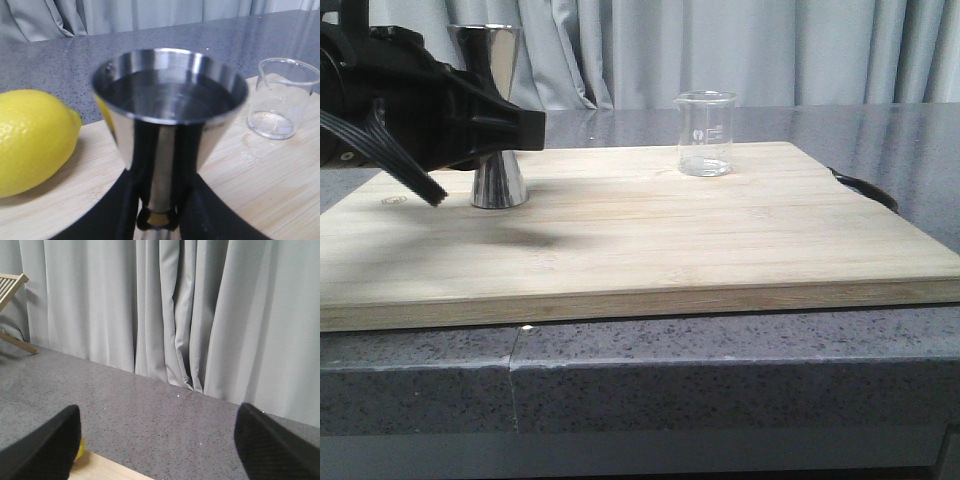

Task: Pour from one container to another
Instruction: 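Lower the held jigger onto the board with the left gripper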

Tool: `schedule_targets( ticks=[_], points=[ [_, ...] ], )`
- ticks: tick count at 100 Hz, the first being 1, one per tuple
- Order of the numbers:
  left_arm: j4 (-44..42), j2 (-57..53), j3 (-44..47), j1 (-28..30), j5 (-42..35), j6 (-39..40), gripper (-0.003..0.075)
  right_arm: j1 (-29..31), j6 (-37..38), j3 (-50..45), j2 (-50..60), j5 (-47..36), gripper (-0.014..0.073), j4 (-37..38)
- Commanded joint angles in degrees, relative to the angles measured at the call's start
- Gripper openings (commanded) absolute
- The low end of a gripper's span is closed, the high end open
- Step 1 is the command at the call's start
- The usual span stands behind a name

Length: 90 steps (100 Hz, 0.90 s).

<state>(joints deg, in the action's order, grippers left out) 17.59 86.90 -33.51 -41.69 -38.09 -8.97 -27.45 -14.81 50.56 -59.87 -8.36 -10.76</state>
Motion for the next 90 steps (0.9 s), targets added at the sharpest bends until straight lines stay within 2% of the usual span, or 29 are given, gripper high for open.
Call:
schedule_targets(
  ticks=[1,27,46,69,90],
  points=[
    [-0.44,-1.47,-1.50,0.06,-4.40,0.43,0.0162,-0.15,-0.29,1.40,1.30,-4.91,0.0567,0.73],
    [-0.44,-1.47,-1.50,0.06,-4.53,0.43,0.0179,-0.15,-0.29,1.40,1.30,-4.91,0.0567,0.73],
    [-0.44,-1.47,-1.50,0.06,-4.75,0.43,0.0294,-0.15,-0.29,1.40,1.30,-4.91,0.0567,0.73],
    [-0.44,-1.47,-1.50,0.06,-4.90,0.43,0.0368,-0.15,-0.29,1.40,1.30,-4.91,0.0567,0.73],
    [-0.44,-1.47,-1.50,0.06,-5.54,0.43,0.0542,-0.15,-0.29,1.40,1.30,-4.91,0.0567,0.73]
  ],
)
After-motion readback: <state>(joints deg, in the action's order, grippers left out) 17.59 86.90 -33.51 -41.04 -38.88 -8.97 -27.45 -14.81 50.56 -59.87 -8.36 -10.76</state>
